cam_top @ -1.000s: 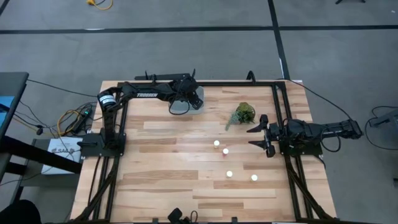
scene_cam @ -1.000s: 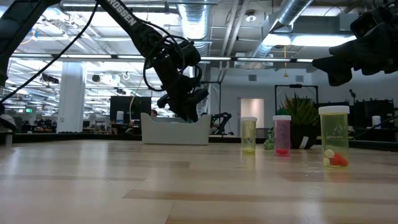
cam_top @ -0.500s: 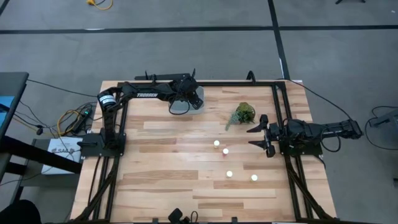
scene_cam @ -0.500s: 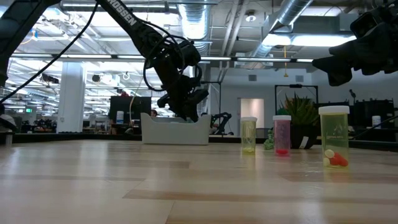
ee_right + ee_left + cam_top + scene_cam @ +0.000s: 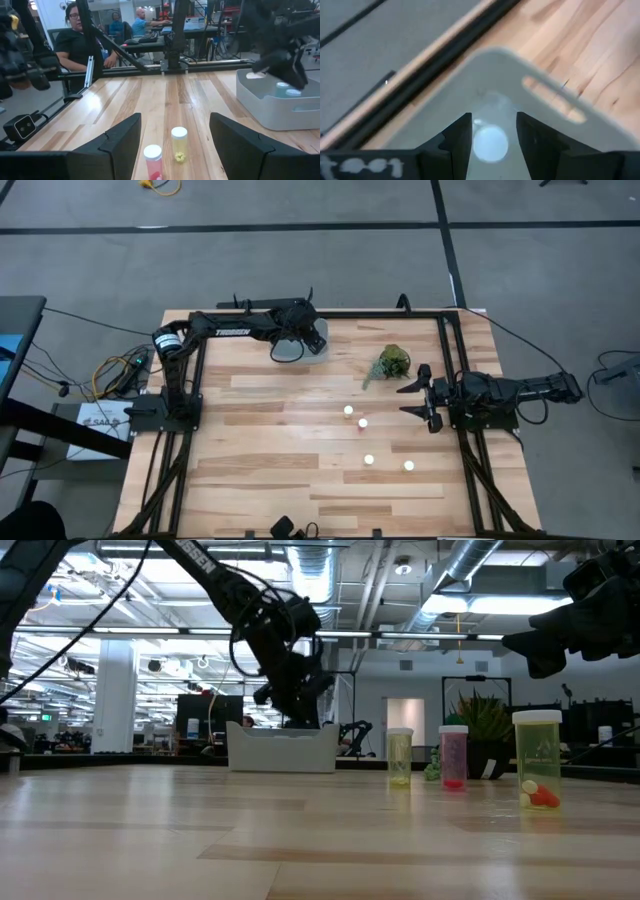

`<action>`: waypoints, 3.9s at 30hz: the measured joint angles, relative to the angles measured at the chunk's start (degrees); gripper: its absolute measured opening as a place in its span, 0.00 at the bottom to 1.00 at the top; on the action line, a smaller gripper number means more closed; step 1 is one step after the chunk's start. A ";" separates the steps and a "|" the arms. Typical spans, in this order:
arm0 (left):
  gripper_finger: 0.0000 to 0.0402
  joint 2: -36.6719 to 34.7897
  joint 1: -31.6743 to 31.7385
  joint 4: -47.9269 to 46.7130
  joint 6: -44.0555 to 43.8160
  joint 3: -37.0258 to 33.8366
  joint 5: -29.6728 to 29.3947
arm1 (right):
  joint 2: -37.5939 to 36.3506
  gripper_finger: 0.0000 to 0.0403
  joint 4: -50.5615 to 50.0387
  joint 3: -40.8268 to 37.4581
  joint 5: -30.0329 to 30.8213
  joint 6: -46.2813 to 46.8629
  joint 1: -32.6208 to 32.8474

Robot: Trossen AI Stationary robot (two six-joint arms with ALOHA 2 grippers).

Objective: Pick and place pill bottles into a basket
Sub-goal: Put the top yellow pill bottle into the gray container

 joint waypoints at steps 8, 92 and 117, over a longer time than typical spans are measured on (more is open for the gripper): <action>0.36 -7.28 -3.90 -2.80 1.46 0.87 2.12 | 0.00 0.57 0.00 0.01 -0.01 0.01 0.00; 0.26 8.94 -30.08 12.79 7.77 1.99 -2.92 | 0.00 0.57 0.00 0.02 0.00 0.01 0.00; 0.27 -18.42 -13.52 1.01 6.13 -8.75 -15.26 | -0.02 0.57 0.00 0.00 -0.04 0.01 0.00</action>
